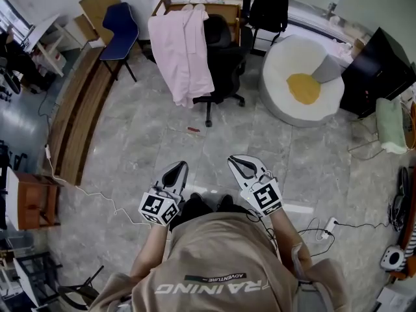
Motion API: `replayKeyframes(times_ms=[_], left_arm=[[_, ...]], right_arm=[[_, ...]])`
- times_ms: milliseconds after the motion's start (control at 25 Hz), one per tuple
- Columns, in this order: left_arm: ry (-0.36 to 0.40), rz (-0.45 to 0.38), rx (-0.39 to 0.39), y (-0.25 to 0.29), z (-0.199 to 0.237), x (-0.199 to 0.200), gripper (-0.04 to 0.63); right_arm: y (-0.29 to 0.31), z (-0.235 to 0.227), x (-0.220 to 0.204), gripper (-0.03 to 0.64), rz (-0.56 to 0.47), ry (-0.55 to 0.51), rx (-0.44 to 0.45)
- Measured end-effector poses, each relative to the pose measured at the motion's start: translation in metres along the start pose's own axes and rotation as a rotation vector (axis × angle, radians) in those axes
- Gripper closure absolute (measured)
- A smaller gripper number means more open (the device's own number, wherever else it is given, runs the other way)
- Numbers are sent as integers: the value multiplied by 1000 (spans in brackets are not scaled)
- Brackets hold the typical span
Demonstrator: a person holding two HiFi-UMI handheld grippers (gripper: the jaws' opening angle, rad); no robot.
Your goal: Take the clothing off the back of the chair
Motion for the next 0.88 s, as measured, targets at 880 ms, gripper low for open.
replayKeyframes(times_ms=[880], left_arm=[[32, -10, -98, 87, 117, 60, 574]], right_arm=[[103, -66, 43, 581, 4, 18, -90]])
Point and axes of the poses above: the fingertips, and each gripper's own axes: y forward along the fingers, z to its left, x out of its top, the point moved 6 cm from there along -y, backward along the fingers, and after that the axes turned 2 degrees about -y, right-handed, at the moved point
